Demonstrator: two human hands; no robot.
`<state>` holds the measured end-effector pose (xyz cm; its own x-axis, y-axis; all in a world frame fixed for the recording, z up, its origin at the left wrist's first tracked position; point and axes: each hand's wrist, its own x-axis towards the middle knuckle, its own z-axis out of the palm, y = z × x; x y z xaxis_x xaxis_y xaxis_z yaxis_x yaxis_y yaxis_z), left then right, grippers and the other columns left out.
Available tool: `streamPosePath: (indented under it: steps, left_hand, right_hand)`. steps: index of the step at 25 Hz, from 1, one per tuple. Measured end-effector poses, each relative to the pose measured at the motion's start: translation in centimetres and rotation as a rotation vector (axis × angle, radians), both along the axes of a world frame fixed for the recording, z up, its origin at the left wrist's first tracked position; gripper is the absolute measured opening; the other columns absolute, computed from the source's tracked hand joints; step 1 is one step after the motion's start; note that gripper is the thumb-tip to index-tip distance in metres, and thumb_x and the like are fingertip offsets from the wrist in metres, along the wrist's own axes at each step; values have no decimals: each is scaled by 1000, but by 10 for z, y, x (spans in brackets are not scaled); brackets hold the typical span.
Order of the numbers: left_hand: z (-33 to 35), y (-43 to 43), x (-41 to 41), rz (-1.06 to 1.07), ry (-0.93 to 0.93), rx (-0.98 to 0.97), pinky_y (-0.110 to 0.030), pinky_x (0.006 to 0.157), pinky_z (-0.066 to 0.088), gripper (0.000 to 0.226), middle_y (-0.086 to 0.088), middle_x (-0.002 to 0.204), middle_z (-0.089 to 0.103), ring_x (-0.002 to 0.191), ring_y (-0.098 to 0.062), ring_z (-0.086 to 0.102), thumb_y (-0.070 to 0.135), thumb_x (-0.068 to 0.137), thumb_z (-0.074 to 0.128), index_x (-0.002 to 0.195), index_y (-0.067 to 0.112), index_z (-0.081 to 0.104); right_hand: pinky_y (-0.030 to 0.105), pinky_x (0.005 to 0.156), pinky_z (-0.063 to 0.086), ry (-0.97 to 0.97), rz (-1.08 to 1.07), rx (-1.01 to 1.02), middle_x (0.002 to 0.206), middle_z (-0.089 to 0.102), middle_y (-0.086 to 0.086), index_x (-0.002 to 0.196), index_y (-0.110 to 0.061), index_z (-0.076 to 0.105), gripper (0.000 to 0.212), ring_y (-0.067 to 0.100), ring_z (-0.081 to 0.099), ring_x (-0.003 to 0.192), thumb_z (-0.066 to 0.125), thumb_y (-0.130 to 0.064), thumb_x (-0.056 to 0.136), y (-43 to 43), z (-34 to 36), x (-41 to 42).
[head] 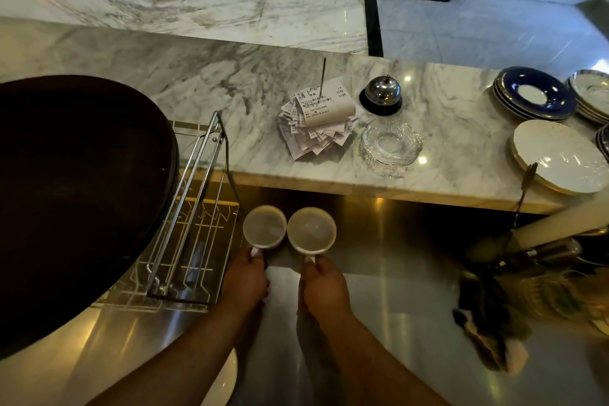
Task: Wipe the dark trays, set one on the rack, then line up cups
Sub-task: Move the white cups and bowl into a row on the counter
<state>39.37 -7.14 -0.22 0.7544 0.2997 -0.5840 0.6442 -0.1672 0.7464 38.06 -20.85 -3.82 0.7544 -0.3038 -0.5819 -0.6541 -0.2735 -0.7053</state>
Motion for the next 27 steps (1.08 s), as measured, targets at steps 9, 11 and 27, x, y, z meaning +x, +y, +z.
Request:
streamPosePath:
  steps: [9,11,27]
  left_hand:
    - [14,8,-25,-307,-2,189,-35,85,50,44,1,121,62,111,-22,63,24,93,63,135,29,51]
    - [22,14,-41,-363,28,194,-40,96,51,59,-4,138,57,122,-26,59,32,93,63,147,30,42]
    - [75,84,-169,-935,-215,711,-42,123,32,74,7,167,32,153,-21,31,70,87,49,154,42,35]
  right_hand:
    - [25,64,47,-74,277,-379,83,67,-12,105,-35,68,30,3,56,69,52,-58,93,-18,26,-27]
    - [26,70,48,-96,342,-501,102,72,-9,114,-34,67,43,7,60,82,49,-65,89,-24,35,-42]
    - [48,121,25,-43,524,-807,163,33,1,157,-36,26,85,31,24,151,32,-81,85,-43,124,-196]
